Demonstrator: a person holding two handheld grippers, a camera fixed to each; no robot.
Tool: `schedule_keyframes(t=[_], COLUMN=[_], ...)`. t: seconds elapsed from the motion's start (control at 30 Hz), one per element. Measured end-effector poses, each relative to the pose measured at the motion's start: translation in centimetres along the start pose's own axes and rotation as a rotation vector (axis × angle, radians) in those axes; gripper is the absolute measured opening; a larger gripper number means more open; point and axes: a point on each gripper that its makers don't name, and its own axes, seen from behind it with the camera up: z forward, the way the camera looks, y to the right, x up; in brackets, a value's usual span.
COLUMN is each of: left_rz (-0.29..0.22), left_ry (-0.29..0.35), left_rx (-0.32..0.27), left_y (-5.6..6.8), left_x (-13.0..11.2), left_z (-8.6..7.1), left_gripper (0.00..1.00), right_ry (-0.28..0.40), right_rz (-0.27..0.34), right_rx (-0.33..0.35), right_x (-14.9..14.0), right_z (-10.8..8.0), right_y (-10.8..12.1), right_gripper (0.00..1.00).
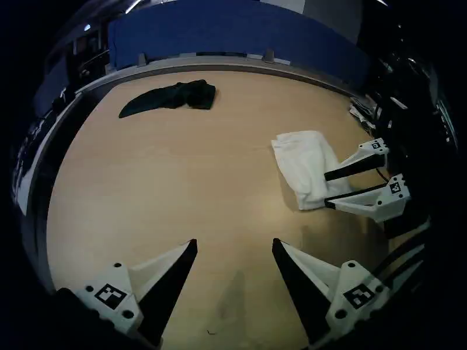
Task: Fold towel
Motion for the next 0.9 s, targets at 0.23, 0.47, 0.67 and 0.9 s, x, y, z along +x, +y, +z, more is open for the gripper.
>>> schedule_keyframes(t=[0.23, 0.47, 0.67, 0.9], left_rz=[0.005, 0.007, 0.015, 0.022], left_ry=[-0.004, -0.005, -0.004, -0.004], left_rx=[0.001, -0.005, -0.008, -0.01], left_y=[0.2, 0.8, 1.2, 1.6], left_x=[-0.1, 0.0, 0.4, 0.6], left_z=[0.1, 0.2, 0.3, 0.2], left_gripper=[0.96, 0.96, 0.96, 0.96], right_ry=[0.017, -0.001, -0.013, -0.027], right_rz=[0.027, 0.063, 0.08, 0.068], right_rx=[-0.06, -0.107, -0.123, -0.126], right_x=[-1.3, -3.8, -5.2, -5.8], right_z=[-2.1, -4.0, -4.5, -4.1], right_y=[1.9, 3.7, 4.4, 4.4], right_gripper=[0.76, 0.76, 0.76, 0.76])
